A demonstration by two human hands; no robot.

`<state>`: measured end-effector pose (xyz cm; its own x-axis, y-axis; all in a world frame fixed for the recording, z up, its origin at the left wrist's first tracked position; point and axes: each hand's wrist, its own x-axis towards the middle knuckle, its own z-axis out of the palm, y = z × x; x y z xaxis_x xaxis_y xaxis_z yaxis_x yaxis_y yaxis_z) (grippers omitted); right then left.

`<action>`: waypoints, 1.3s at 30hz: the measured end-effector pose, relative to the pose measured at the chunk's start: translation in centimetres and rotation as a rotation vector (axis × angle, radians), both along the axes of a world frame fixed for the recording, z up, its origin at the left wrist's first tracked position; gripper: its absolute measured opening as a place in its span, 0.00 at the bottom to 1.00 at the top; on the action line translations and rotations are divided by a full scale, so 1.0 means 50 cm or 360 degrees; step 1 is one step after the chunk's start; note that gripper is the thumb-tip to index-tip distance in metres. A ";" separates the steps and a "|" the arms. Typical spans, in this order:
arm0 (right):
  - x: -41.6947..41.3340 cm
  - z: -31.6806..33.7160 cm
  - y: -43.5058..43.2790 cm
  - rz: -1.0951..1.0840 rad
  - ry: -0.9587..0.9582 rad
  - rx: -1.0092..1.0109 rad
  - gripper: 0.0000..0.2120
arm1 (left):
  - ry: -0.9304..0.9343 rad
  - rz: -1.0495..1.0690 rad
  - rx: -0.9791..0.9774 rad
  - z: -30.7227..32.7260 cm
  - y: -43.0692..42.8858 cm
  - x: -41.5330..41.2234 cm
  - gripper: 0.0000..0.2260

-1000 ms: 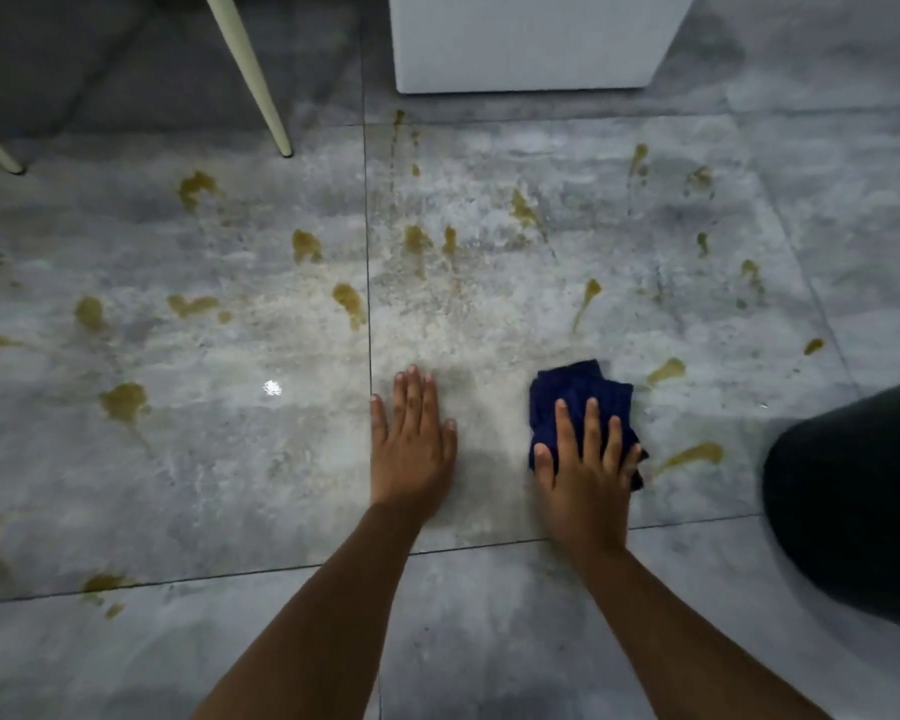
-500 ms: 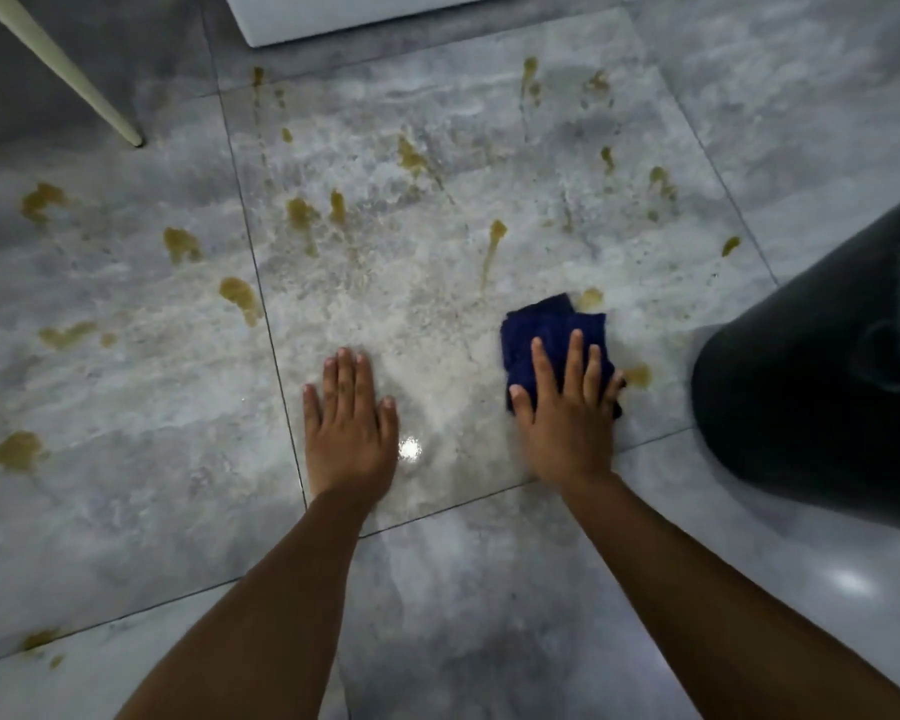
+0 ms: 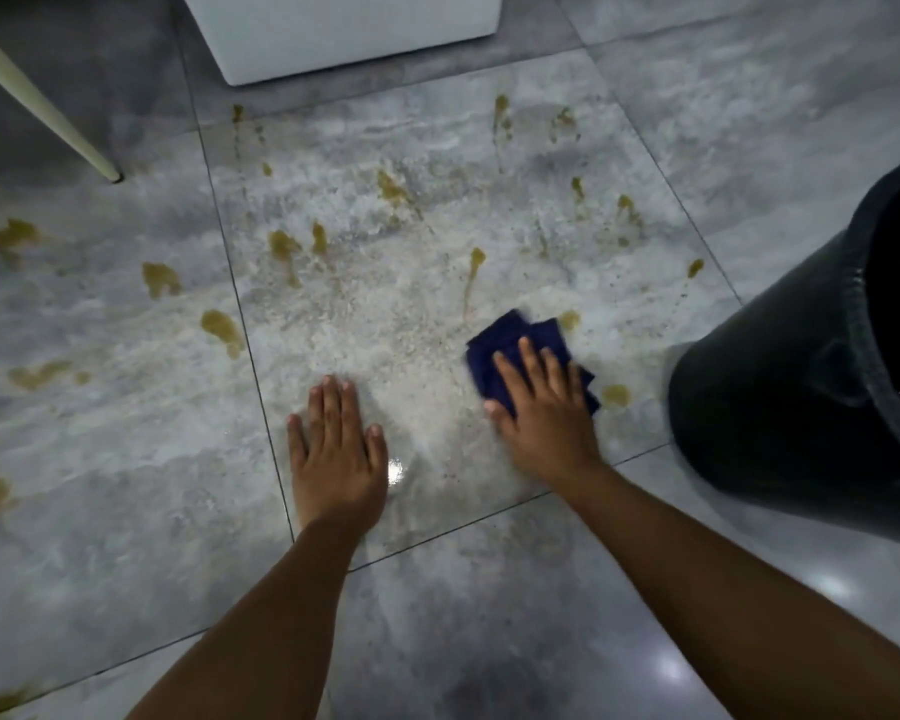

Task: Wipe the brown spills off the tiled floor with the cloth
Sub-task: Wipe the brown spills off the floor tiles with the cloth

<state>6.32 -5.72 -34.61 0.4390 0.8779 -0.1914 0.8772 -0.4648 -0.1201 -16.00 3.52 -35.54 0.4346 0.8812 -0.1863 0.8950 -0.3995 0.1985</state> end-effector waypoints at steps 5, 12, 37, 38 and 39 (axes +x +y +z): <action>0.007 -0.006 -0.050 -0.0754 -0.0042 0.0077 0.31 | -0.0025 0.0023 -0.0023 0.000 0.000 0.006 0.28; -0.121 -0.011 0.007 -0.0609 0.0032 0.0147 0.28 | -0.0123 -0.0217 -0.0013 0.010 0.082 0.113 0.28; -0.058 0.014 0.029 -0.1196 0.0123 -0.0106 0.26 | -0.0039 -0.0180 0.0042 -0.010 0.095 0.119 0.30; -0.083 0.014 0.018 -0.1190 0.0118 -0.0142 0.26 | -0.0037 -0.0177 0.0038 -0.011 0.093 0.118 0.30; -0.107 0.014 0.015 -0.1132 0.0116 -0.0159 0.26 | -0.0032 -0.0177 0.0035 -0.011 0.092 0.116 0.30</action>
